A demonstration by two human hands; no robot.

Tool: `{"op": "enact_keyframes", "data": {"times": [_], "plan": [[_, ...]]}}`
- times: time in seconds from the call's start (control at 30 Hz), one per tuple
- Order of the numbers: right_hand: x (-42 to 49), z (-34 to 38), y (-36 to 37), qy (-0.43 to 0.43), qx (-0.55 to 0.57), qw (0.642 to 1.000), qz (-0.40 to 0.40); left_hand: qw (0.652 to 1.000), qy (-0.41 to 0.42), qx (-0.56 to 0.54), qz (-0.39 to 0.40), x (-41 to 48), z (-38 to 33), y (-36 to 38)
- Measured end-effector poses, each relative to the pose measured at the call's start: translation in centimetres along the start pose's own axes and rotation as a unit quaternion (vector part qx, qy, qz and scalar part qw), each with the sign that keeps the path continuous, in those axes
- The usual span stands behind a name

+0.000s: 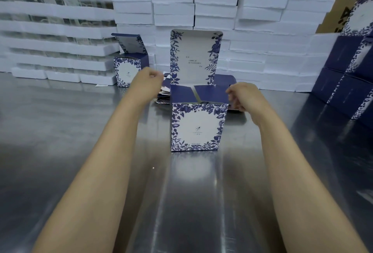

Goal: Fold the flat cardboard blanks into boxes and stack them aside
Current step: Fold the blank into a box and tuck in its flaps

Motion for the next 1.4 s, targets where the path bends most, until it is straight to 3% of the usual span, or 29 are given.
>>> {"op": "enact_keyframes", "data": {"times": [0.2,0.33,0.4,0.57,0.7,0.9,1.03,1.13,1.27,1.4], "plan": [[0.3,1.2,2.9,-0.144,0.076,0.984,0.077,0.990,0.029,-0.097,0.093,-0.9,-0.7,3.3],[0.1,1.3,1.9,-0.165,0.126,0.978,-0.020,0.986,-0.029,-0.142,0.077,-0.7,-0.3,3.0],[-0.2,1.0,1.3,-0.163,0.095,0.982,-0.029,0.988,-0.011,-0.093,0.119,-1.2,-0.3,2.8],[-0.7,1.0,1.3,-0.174,0.018,0.983,0.052,0.975,0.102,0.030,0.196,-1.8,-0.4,2.9],[-2.0,1.7,2.6,-0.193,-0.078,0.953,0.220,0.961,0.199,0.067,0.178,-2.5,-2.8,2.8],[-2.8,2.3,3.0,-0.206,-0.145,0.931,0.262,0.912,0.135,0.152,0.355,-3.9,-3.1,3.3],[-2.8,3.5,2.2,-0.216,-0.210,0.923,0.238,0.918,0.142,0.133,0.345,-4.3,-4.1,3.1],[-3.0,4.5,1.2,-0.240,-0.163,0.936,0.198,0.927,0.161,0.099,0.323,-4.7,-5.1,2.7],[-3.7,6.1,-0.1,-0.299,0.004,0.951,0.073,0.948,0.224,0.073,0.214,-4.5,-6.4,1.8],[-3.8,6.8,0.5,-0.340,0.017,0.940,-0.018,0.949,0.271,0.128,0.100,-4.2,-6.8,1.9]]}}
Point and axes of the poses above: each hand's wrist, its own x-axis towards the middle knuckle, its own y-axis out of the palm, z = x × y, the point moved 6 cm from there along x, towards the middle knuckle, and after that the axes turned 5 degrees about -x, right-handed, at the moved point
